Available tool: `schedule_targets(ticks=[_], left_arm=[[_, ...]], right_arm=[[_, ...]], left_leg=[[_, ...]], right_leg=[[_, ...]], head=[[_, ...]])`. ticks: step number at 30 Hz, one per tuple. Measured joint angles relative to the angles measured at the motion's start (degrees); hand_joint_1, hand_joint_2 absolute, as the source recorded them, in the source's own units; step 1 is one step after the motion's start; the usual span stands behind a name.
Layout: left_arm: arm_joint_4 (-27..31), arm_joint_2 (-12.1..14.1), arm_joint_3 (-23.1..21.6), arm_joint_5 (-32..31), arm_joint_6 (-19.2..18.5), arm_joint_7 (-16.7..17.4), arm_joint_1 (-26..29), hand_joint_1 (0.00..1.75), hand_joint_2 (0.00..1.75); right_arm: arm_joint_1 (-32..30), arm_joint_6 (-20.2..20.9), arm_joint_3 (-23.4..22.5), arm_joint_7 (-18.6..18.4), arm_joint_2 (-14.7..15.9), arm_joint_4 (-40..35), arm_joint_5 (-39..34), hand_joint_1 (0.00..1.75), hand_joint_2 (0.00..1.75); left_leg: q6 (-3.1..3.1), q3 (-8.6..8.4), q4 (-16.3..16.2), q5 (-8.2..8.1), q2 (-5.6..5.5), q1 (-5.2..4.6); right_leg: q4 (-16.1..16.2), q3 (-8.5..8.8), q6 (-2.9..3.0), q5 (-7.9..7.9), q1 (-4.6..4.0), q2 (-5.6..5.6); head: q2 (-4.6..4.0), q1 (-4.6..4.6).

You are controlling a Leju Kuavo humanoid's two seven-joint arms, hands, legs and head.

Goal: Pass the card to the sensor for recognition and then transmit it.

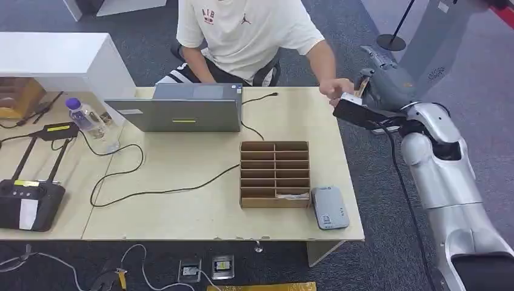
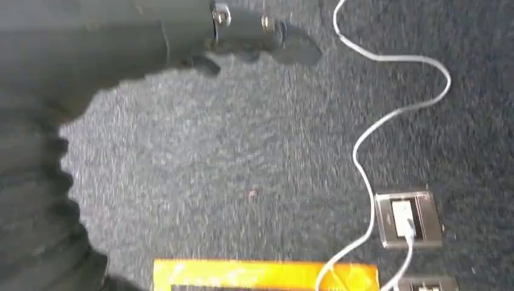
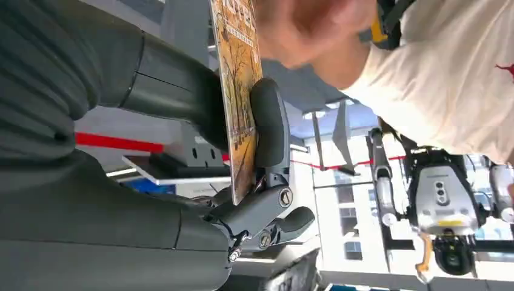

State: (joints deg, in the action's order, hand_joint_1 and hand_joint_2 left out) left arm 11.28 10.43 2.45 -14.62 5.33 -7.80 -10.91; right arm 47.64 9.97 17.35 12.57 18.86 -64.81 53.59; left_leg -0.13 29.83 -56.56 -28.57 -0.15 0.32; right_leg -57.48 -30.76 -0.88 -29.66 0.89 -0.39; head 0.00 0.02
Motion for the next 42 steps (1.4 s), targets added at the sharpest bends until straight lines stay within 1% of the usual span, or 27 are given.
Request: schedule_targets(ticks=[4, 7, 13, 16, 19, 20, 21, 22, 26, 32, 33, 34, 35, 38, 40, 42], left_arm=[[0.0, -0.02, 0.0, -0.99, -0.5, 0.42, -0.67, 0.0, 1.75], [0.0, -0.02, 0.0, -1.42, -0.59, 0.79, -1.05, 0.0, 1.75], [0.0, 0.02, 0.0, -2.21, -0.72, 1.4, -1.49, 0.0, 1.75], [0.0, 0.11, 0.0, -2.32, -0.72, 1.42, -1.36, 0.0, 1.75], [0.0, 0.28, 0.0, -2.43, -0.74, 1.42, -1.1, 0.0, 1.75], [0.0, 0.31, 0.0, -2.43, -0.94, 1.42, -0.97, 0.0, 1.75], [0.0, 0.44, 0.0, -2.39, -1.09, 1.42, -0.86, 0.0, 1.75], [0.0, 0.44, 0.0, -2.32, -1.14, 1.42, -0.75, 0.0, 1.75], [0.0, 0.57, 0.0, -2.23, -1.18, 1.42, -0.41, 0.0, 1.75], [0.0, 0.92, 0.0, -2.84, -1.71, 1.4, 0.04, 0.0, 1.75], [0.0, 0.94, 0.02, -2.93, -1.73, 1.38, 0.08, 0.0, 1.75], [0.0, 1.05, 0.02, -3.02, -1.77, 1.36, 0.12, 0.0, 1.75], [0.0, 1.07, 0.02, -3.02, -1.84, 1.35, 0.18, 0.0, 1.75], [0.0, 1.22, 0.04, -3.21, -1.95, 1.18, 0.37, 0.0, 1.75], [0.0, 1.44, 0.11, -3.39, -2.1, 0.7, 0.63, 0.0, 1.75], [0.0, 1.55, 0.24, -3.59, -2.23, 0.48, 0.91, 0.0, 1.75]], right_arm=[[5.02, -3.09, 0.39, 2.45, -2.36, 6.46, 3.28, 1.75, 1.75], [9.14, -4.33, 1.33, 3.13, -4.54, 12.43, 5.55, 1.75, 1.75], [14.9, -6.23, 3.87, 2.89, -8.31, 23.53, 10.87, 1.75, 1.75], [15.77, -7.79, 5.18, 1.84, -9.71, 27.11, 13.34, 1.75, 1.75], [16.62, -8.7, 6.19, 0.96, -10.76, 30.44, 14.06, 1.75, 1.75], [16.88, -8.77, 6.38, 0.88, -11.04, 31.44, 14.06, 1.01, 1.75], [17.04, -8.77, 6.6, 0.72, -11.28, 32.31, 14.06, 0.05, 1.75], [17.13, -8.77, 6.86, 0.53, -11.48, 32.88, 14.06, 0.0, 1.75], [17.19, -8.83, 6.91, -0.09, -12.0, 34.98, 14.06, 0.0, 1.75], [17.24, -10.21, 6.93, 0.02, -12.09, 36.81, 13.38, 0.0, 1.75], [17.26, -10.36, 6.93, 0.26, -12.09, 36.97, 13.01, 0.0, 0.0], [17.34, -10.49, 6.89, 0.61, -12.09, 37.14, 12.7, 0.0, 0.0], [17.45, -10.56, 6.86, 0.81, -12.09, 37.3, 12.48, 0.0, 1.75], [17.93, -11.39, 6.51, 2.63, -12.09, 37.69, 9.33, 0.0, 1.75], [18.64, -11.41, 5.13, 4.9, -12.09, 37.69, 5.04, 0.0, 1.75], [19.77, -10.58, 3.49, 6.58, -12.09, 37.56, 0.74, 0.0, 1.75]], left_leg=[[0.0, 0.01, 0.0, 0.03, 0.0, 0.0], [-0.03, 0.03, 0.0, 0.07, 0.0, 0.01], [-0.01, 0.06, 0.0, 0.08, -0.03, 0.01], [-0.01, 0.08, 0.0, 0.08, -0.03, 0.01], [-0.01, 0.08, 0.0, 0.08, -0.04, 0.01], [-0.01, 0.08, 0.0, 0.08, -0.04, 0.01], [-0.01, 0.08, 0.0, 0.08, -0.04, 0.01], [-0.01, 0.07, 0.0, 0.08, -0.04, 0.01], [-0.01, 0.06, -0.01, 0.08, -0.03, 0.0], [-0.01, 0.06, -0.02, 0.09, -0.03, 0.01], [-0.01, 0.06, -0.02, 0.09, -0.03, 0.01], [-0.01, 0.05, -0.02, 0.09, -0.03, 0.01], [-0.01, 0.06, -0.02, 0.09, -0.03, 0.01], [-0.01, 0.06, -0.02, 0.09, -0.02, 0.01], [-0.01, 0.06, -0.03, 0.09, -0.02, 0.01], [-0.01, 0.06, -0.04, 0.09, -0.02, 0.0]], right_leg=[[-0.02, -0.01, 0.0, 0.01, 0.0, -0.01], [-0.04, -0.03, 0.01, 0.01, -0.01, -0.04], [-0.04, -0.05, 0.01, 0.01, -0.01, -0.07], [-0.03, -0.06, 0.01, 0.01, -0.01, -0.07], [-0.02, -0.06, 0.01, 0.01, -0.01, -0.08], [-0.02, -0.06, 0.01, 0.01, -0.01, -0.08], [-0.01, -0.06, 0.01, 0.01, -0.01, -0.08], [-0.01, -0.06, 0.01, 0.01, -0.01, -0.08], [-0.01, -0.06, 0.01, 0.01, -0.01, -0.06], [-0.02, -0.06, 0.0, 0.02, -0.01, -0.07], [-0.02, -0.06, 0.01, 0.02, -0.01, -0.07], [-0.02, -0.07, 0.01, 0.02, -0.01, -0.07], [-0.02, -0.07, 0.01, 0.02, -0.01, -0.06], [-0.02, -0.08, 0.01, 0.02, -0.01, -0.06], [-0.02, -0.09, 0.01, 0.02, -0.01, -0.03], [-0.02, -0.1, 0.01, 0.02, -0.01, -0.03]], head=[[0.0, 0.0], [0.0, -0.02], [0.0, -0.02], [0.0, 0.0], [0.0, 0.0], [0.0, 0.02], [0.0, -0.02], [0.0, 0.02], [0.0, 0.0], [0.0, 0.0], [0.0, 0.0], [0.0, -0.02], [0.0, 0.0], [0.0, 0.0], [0.0, 0.0], [0.0, -0.02]])
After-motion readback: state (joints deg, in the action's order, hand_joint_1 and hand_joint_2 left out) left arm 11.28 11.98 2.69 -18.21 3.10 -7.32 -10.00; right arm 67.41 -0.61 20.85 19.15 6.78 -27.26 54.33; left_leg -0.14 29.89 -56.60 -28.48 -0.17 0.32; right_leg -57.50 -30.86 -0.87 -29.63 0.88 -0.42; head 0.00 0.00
